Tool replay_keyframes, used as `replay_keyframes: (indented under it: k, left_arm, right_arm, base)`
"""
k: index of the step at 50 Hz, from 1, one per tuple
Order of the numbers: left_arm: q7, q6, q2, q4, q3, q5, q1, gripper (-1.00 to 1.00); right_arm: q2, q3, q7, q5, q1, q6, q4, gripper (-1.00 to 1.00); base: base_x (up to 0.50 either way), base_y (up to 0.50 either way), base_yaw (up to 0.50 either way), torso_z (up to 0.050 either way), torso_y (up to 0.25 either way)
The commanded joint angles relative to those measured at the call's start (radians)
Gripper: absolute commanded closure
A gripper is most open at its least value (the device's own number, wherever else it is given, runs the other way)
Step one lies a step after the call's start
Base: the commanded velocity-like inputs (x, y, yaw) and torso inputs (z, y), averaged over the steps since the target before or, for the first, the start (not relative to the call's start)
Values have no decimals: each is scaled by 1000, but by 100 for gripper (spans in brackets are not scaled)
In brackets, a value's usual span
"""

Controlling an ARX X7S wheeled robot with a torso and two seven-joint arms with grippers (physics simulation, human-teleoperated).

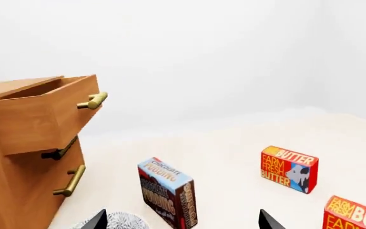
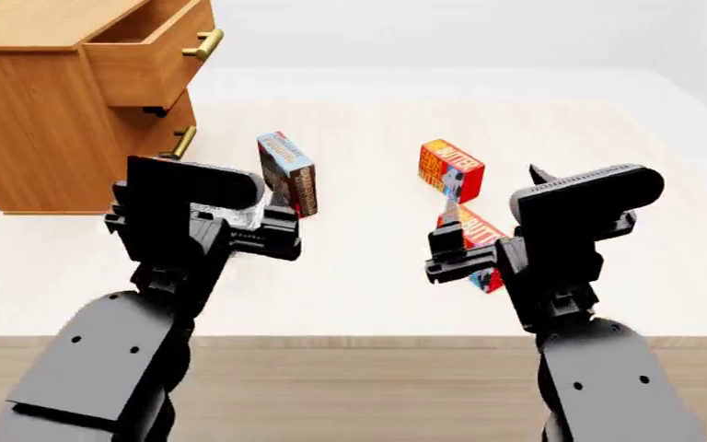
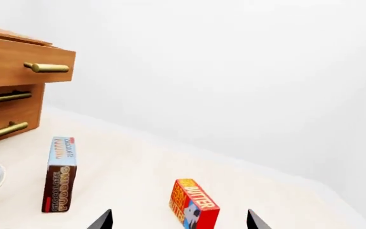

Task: Put the butter at the front in the top drawer of the cabinet and close it.

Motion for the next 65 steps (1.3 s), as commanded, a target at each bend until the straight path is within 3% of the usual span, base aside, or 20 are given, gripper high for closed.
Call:
replay_keyframes:
  k: [1,11,20,29,65]
  left_arm:
    - [-17,-471,-24,-43,-4,-175,-456,-100]
    - [-4,-323,-53,-504,69,-165,-838,-100]
    - [32,-213,-61,-734,117,-140,-980,-100]
    - [28,-152,-51,-813,120,-130,-1007,-100]
    - [18,-153,-54,-770,134,-154,-969,-100]
  right_arm:
    - [17,-30,-140,30,451,607,-67,-100]
    - [-1,7,-216,51,714,601,209,-100]
    - [-17,22,-214,58,781,556,311,-100]
    - [-34,55,-241,90,782,520,293,-100]
    - [-34,80,-233,123,757,540,226,-100]
  base:
    - [0,0,0,0,0]
    - [0,0,0,0,0]
    - [0,0,0,0,0]
    - [264,0,0,0,0]
    - [486,0,0,0,0]
